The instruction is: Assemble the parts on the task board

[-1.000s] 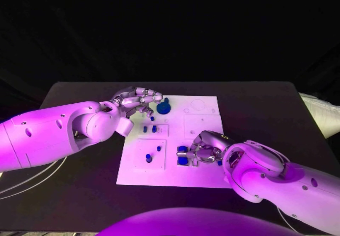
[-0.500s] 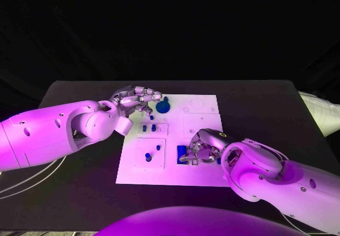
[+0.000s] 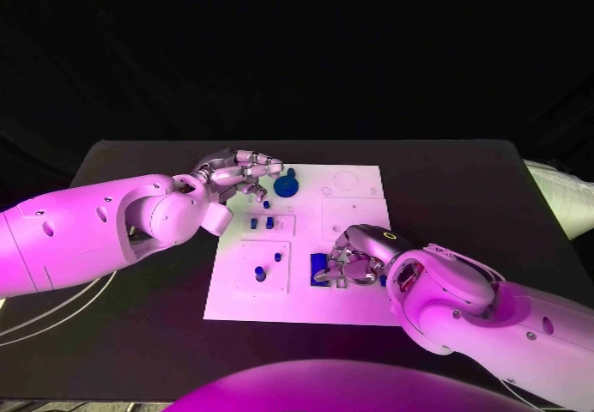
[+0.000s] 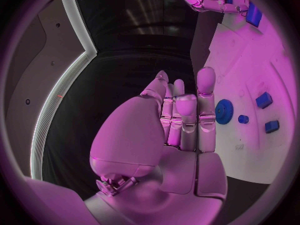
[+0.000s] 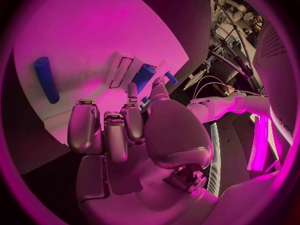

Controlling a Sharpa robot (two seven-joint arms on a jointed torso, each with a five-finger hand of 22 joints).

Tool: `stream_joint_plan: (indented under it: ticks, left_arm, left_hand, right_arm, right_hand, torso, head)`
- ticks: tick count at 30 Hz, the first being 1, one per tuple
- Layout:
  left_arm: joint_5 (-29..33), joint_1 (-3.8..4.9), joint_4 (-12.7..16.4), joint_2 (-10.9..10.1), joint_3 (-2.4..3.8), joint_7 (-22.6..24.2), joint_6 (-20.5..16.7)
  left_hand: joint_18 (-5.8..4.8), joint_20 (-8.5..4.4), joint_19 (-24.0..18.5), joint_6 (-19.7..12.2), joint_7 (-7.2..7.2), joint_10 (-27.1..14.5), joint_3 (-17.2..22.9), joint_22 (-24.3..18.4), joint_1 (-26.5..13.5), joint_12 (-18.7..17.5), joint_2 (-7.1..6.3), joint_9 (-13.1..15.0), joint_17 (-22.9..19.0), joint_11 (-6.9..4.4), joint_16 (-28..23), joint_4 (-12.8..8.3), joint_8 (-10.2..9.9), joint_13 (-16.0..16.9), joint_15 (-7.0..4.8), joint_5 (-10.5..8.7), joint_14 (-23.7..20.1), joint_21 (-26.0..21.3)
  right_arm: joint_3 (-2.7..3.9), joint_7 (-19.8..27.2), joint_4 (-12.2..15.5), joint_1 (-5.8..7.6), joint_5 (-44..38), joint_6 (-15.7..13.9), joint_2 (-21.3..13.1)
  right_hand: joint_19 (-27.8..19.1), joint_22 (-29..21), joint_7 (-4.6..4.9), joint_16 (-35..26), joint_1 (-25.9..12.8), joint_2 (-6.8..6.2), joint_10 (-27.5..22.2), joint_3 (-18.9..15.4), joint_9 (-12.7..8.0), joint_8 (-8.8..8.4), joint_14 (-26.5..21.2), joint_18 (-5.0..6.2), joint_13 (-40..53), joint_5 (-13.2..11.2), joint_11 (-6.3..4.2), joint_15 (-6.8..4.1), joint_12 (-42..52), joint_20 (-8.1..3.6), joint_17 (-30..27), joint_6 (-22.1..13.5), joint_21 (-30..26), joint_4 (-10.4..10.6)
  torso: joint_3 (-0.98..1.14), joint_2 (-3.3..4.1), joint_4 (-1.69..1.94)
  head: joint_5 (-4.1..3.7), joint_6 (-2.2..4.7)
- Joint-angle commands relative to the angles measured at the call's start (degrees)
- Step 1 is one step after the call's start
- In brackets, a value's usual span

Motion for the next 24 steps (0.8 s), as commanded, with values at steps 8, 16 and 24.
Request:
stream_joint_plan:
  ticks: [8, 16, 24]
  left_arm:
    - [0.6, 0.02, 0.2, -0.2, 0.04, 0.9, 1.0]
    - [0.9, 0.02, 0.2, -0.3, 0.04, 1.3, 1.3]
    - [1.0, 0.01, 0.0, 0.0, 0.03, 1.3, 1.5]
  left_hand:
    - [-0.43, 0.03, -0.3, -0.3, -0.04, -0.4, 0.1, 0.1, 0.1, 0.2, 0.81, -0.1, 0.0, 0.05, -0.2, 0.2, 0.4, -0.1, 0.14, -0.14, -0.4, -0.2]
    - [-0.44, 0.04, -0.3, -0.4, -0.04, -0.4, 0.1, 0.1, 0.1, 0.2, 0.83, -0.1, -0.1, 0.05, -0.3, 0.2, 0.4, -0.1, 0.14, -0.14, -0.4, -0.1]
    - [-0.44, 0.04, -0.3, -0.4, -0.04, -0.4, 0.1, 0.1, 0.1, 0.2, 0.83, -0.1, -0.1, 0.05, -0.3, 0.2, 0.4, -0.1, 0.14, -0.14, -0.4, -0.1]
  right_arm:
    - [1.75, 1.0, 5.3, 0.40, 9.4, -4.8, -9.0]
    - [2.08, 2.5, 6.2, 0.52, 4.4, -4.1, -15.4]
    - [2.09, 1.6, 4.8, -1.80, 0.1, -1.7, -16.4]
  right_hand:
    - [-0.1, -0.1, 1.37, 0.0, 0.7, 0.42, 0.1, 0.4, -0.7, -2.86, 5.3, -0.29, 0.0, 2.1, 0.74, 0.61, -0.4, 0.52, 12.4, -3.3, -0.3, 1.1]
    - [-2.2, -3.3, 2.24, -2.0, 6.4, 0.60, -3.0, 2.6, -2.8, -6.01, 4.5, 0.42, -5.6, 7.9, 1.40, 1.23, -9.0, 1.24, 8.8, -3.7, -2.8, -1.3]
    - [-2.7, -4.7, 1.62, -2.7, 4.7, 0.29, -3.9, 2.0, -3.4, -6.30, 4.3, 0.71, -9.0, 7.6, 0.99, 0.93, -14.1, 1.11, 7.9, -0.9, -4.0, 1.2]
  torso:
    - [-0.10, -0.03, -0.25]
    - [0.13, 0.07, -1.32]
    - [0.44, 0.11, -2.03]
  head:
    - [-0.67, 0.48]
    - [-0.86, 1.14]
    - [-1.35, 1.36]
